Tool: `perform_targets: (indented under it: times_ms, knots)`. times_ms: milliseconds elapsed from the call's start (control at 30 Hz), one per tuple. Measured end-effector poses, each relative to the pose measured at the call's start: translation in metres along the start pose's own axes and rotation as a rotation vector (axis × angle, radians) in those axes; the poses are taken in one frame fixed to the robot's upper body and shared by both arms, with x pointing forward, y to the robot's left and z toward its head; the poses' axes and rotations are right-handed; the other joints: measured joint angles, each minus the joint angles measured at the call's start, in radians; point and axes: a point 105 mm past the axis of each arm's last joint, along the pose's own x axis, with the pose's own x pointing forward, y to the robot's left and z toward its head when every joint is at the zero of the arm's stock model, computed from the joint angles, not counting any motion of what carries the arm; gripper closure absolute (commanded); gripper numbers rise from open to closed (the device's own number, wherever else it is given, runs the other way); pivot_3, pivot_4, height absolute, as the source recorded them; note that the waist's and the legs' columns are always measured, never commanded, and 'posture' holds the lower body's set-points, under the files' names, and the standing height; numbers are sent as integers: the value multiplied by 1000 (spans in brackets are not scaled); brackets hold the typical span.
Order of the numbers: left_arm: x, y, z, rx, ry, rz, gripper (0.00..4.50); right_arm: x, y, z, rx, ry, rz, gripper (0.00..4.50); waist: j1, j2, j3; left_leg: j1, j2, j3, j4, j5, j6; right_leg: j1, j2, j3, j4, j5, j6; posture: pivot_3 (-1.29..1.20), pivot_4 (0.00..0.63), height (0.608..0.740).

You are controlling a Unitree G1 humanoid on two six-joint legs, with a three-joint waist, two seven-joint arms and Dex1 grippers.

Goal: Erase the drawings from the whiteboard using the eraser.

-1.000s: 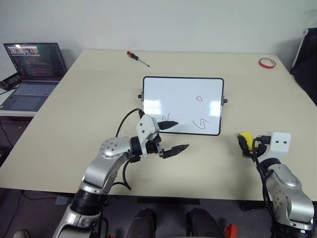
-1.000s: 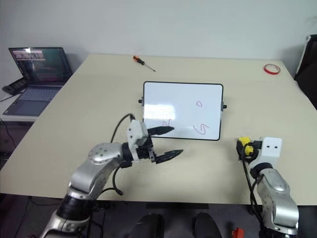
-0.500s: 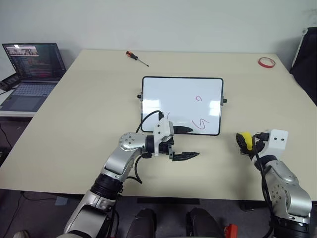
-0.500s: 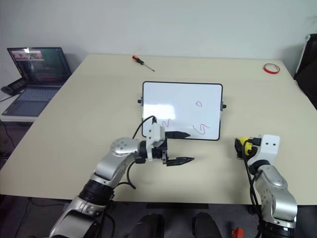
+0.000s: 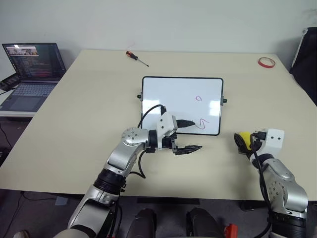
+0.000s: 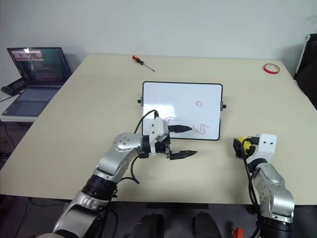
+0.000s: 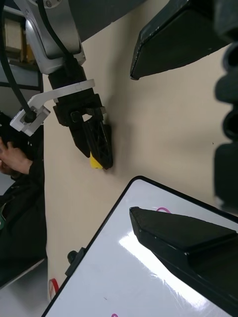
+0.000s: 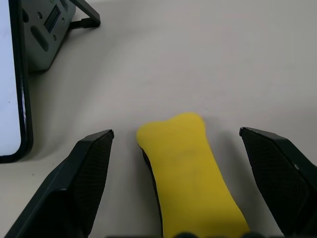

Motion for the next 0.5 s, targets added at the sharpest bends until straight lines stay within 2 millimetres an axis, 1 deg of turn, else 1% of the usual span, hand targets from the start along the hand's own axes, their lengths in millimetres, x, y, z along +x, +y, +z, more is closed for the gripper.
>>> perform_targets:
  times_ms: [233, 500]
  knots:
    - [-1, 1, 0, 2, 5, 4, 0, 2, -2, -5, 4, 21, -5, 27, 0, 0, 0, 0, 0, 0, 0, 0, 0, 0, 0, 0, 0, 0, 0, 0, 150, 740]
    - [-1, 1, 3, 8, 2, 15, 0, 2, -3, -5, 2, 23, -6, 27, 0, 0, 0, 0, 0, 0, 0, 0, 0, 0, 0, 0, 0, 0, 0, 0, 150, 740]
